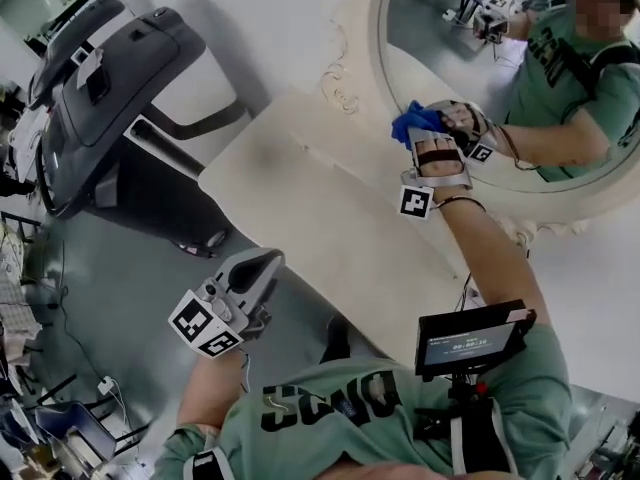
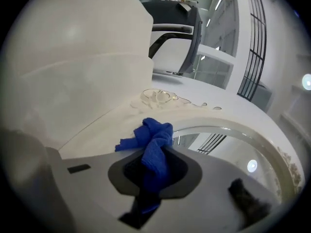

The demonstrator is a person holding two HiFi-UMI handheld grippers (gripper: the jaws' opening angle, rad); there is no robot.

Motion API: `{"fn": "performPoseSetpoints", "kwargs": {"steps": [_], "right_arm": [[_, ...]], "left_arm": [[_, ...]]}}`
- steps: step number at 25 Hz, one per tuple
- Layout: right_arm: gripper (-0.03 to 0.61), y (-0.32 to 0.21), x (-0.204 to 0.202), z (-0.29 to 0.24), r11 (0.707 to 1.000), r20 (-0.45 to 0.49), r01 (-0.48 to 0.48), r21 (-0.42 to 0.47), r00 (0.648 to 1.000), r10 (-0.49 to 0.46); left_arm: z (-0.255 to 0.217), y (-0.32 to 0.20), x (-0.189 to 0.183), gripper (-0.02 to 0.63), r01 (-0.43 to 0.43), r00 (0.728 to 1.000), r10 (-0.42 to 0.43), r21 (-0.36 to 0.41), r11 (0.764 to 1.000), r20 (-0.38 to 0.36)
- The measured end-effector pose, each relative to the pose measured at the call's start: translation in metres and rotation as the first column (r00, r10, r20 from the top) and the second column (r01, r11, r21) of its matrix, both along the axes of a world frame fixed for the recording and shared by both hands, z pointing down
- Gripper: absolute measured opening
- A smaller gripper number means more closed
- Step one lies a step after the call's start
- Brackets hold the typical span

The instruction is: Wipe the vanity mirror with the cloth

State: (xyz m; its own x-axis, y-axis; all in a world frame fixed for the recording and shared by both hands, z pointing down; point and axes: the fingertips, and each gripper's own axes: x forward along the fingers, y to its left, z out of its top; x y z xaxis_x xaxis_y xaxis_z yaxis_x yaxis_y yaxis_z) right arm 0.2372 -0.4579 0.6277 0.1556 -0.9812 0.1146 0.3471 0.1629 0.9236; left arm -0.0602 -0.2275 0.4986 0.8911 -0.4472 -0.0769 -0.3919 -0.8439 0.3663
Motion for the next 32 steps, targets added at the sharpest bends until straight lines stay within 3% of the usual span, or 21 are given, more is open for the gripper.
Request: {"fn": "performPoseSetpoints", "kwargs": {"steps": [3, 6, 8, 12, 15, 18, 21, 26, 32], "right_arm": [[0.044, -0.003, -0.004, 0.011, 0.998, 0.043, 0.009, -0.055, 0.999, -0.007], [0.044, -0.008, -0.033, 0.029, 0.982, 0.217, 0.072, -0.174, 0.976, -0.033], [0.046, -0.007, -0.050, 0.008, 0.977, 0.237, 0.124, -0.175, 0.968, -0.081], [0.046, 0.013, -0.028, -0.126, 0.996, 0.029, 0.093, -0.006, 0.995, -0.093], [0.047, 0.034, -0.001, -0.239, 0.991, -0.035, 0.044, 0.127, 0.999, -0.040], [0.047, 0.047, 0.026, -0.357, 0.957, -0.073, 0.006, 0.290, 0.997, 0.015], [0.047, 0.062, 0.030, -0.442, 0.911, -0.080, 0.001, 0.413, 0.996, 0.036], [0.048, 0.052, 0.030, -0.508, 0.836, -0.120, -0.020, 0.548, 0.988, 0.101], [0.046, 0.036, 0.051, -0.501, 0.840, -0.122, -0.090, 0.534, 0.976, 0.182]], "left_arm": [[0.005, 0.001, -0.003, 0.011, 0.014, 1.000, -0.014, -0.007, 1.000, 0.000], [0.002, -0.006, -0.001, 0.011, 0.005, 1.000, -0.005, 0.021, 1.000, -0.001], [-0.008, -0.012, 0.001, 0.011, -0.003, 1.000, 0.004, 0.056, 0.998, -0.008], [-0.058, -0.004, 0.008, 0.011, -0.019, 0.998, 0.027, 0.146, 0.989, -0.052], [-0.097, 0.010, 0.013, 0.011, -0.033, 0.996, 0.048, 0.204, 0.978, -0.070], [-0.131, 0.009, 0.022, 0.011, -0.051, 0.991, 0.083, 0.277, 0.960, -0.107], [-0.147, 0.014, 0.023, 0.010, -0.063, 0.986, 0.107, 0.316, 0.947, -0.125], [-0.147, -0.006, 0.020, 0.011, -0.064, 0.981, 0.121, 0.339, 0.939, -0.149], [-0.149, -0.012, 0.018, 0.011, -0.049, 0.979, 0.113, 0.340, 0.939, -0.171]]}}
